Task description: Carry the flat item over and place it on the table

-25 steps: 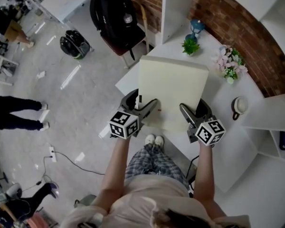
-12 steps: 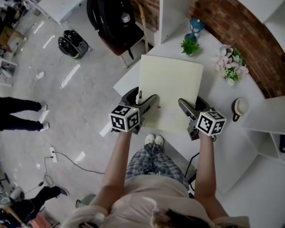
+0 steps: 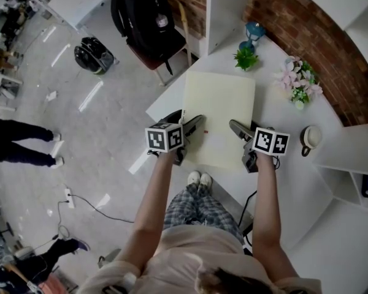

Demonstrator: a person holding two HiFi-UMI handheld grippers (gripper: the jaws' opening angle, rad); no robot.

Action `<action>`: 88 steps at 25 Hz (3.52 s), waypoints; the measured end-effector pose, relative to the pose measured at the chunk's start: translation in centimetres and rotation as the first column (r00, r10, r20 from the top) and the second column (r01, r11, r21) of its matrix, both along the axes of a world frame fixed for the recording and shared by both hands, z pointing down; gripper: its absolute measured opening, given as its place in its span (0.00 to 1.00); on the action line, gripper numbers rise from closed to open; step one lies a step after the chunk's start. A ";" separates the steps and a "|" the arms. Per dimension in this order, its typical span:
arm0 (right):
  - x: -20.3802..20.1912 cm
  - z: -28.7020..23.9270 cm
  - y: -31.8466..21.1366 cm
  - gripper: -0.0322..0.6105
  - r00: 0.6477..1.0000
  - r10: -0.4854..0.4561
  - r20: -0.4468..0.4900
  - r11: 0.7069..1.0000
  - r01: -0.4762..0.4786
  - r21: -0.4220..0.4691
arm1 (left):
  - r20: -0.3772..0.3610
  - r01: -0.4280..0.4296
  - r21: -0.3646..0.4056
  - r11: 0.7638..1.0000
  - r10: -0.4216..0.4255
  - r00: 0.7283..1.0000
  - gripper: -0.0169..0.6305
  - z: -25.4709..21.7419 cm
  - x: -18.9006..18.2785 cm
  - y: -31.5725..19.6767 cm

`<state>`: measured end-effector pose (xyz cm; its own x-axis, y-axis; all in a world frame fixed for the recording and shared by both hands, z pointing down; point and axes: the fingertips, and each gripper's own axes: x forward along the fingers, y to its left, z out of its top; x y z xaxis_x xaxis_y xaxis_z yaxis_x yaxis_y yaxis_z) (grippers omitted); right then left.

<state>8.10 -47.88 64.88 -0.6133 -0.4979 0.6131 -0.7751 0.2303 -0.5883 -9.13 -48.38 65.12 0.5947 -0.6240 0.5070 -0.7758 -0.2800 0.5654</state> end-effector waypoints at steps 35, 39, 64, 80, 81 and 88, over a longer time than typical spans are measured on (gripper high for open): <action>2.6 -1.4 0.2 0.67 0.988 0.125 0.087 0.991 -0.128 0.027 | 0.013 0.052 -0.026 0.998 -0.052 0.999 0.56 -1.6 -2.3 0.2; 4.0 -6.3 1.2 0.53 0.989 0.135 0.068 0.965 -0.146 0.219 | -0.007 0.086 0.112 0.990 -0.086 0.996 0.50 -6.7 -3.4 0.8; 7.9 -26.1 9.7 0.08 0.947 0.322 -0.021 0.569 -0.176 0.804 | 0.022 0.052 0.668 0.743 -0.090 0.996 0.07 -26.1 -4.3 9.0; 9.3 -26.0 11.0 0.07 0.923 0.376 -0.077 0.548 -0.155 0.822 | -0.005 0.067 0.648 0.759 -0.084 0.996 0.07 -25.7 -4.1 9.6; 9.3 -26.0 11.1 0.07 0.924 0.375 -0.074 0.548 -0.156 0.822 | -0.007 0.068 0.645 0.761 -0.083 0.997 0.07 -25.7 -4.1 9.7; 9.6 -25.7 10.9 0.07 0.927 0.368 -0.080 0.558 -0.151 0.816 | -0.013 0.072 0.636 0.768 -0.082 0.997 0.07 -25.4 -4.0 9.6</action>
<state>17.71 -36.98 39.15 -0.2818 -0.9594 -0.0062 -0.9557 0.2813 -0.0872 -13.13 -38.73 39.76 0.5265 -0.8500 -0.0135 -0.8169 -0.5103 0.2687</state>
